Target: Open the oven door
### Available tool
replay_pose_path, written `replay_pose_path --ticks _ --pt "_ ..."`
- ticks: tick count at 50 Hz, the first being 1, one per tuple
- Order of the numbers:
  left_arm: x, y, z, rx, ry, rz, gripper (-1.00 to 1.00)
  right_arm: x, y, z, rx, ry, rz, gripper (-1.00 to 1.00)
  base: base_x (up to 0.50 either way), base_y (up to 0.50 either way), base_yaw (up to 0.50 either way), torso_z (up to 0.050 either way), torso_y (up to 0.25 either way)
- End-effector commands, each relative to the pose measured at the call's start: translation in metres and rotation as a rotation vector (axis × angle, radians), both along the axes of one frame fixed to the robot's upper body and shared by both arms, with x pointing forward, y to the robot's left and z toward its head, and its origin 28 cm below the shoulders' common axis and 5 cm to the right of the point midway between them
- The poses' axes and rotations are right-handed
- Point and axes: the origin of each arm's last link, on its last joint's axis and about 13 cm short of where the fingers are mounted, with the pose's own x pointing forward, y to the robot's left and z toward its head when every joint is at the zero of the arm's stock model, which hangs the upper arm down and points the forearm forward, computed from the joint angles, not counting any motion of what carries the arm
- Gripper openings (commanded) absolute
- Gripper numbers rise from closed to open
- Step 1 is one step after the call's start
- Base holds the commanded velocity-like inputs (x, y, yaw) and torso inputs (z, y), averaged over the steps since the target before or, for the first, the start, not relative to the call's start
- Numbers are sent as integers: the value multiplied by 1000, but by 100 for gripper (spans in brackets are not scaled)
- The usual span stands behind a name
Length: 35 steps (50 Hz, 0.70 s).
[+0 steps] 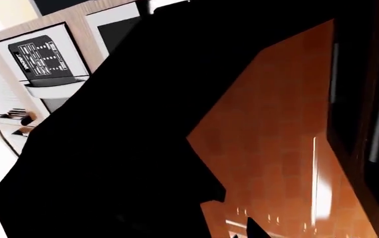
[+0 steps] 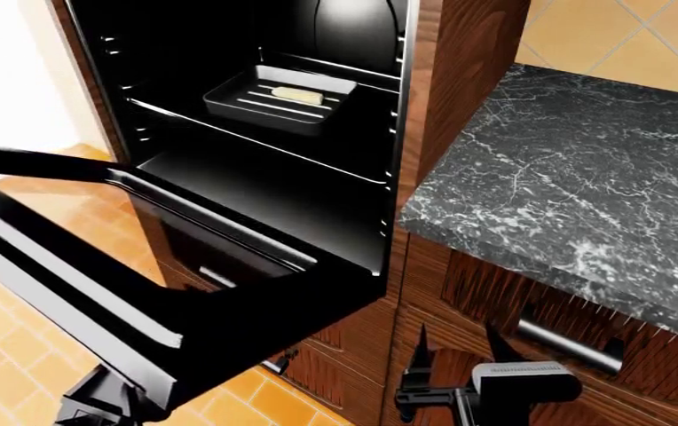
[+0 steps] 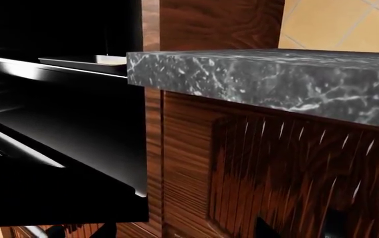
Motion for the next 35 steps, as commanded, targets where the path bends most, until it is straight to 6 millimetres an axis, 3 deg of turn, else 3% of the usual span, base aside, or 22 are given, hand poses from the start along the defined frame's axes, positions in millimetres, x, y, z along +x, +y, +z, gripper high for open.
replay_pose_path --ticks 1,35 --pt "11 34 13 -8 -176 170 -100 0 0 -2 -5 3 0 100 -4 7 11 0 11" --pt "-2 37 -12 -23 -166 178 -100 -2 0 -3 -12 -2 2 100 -5 1 8 1 3"
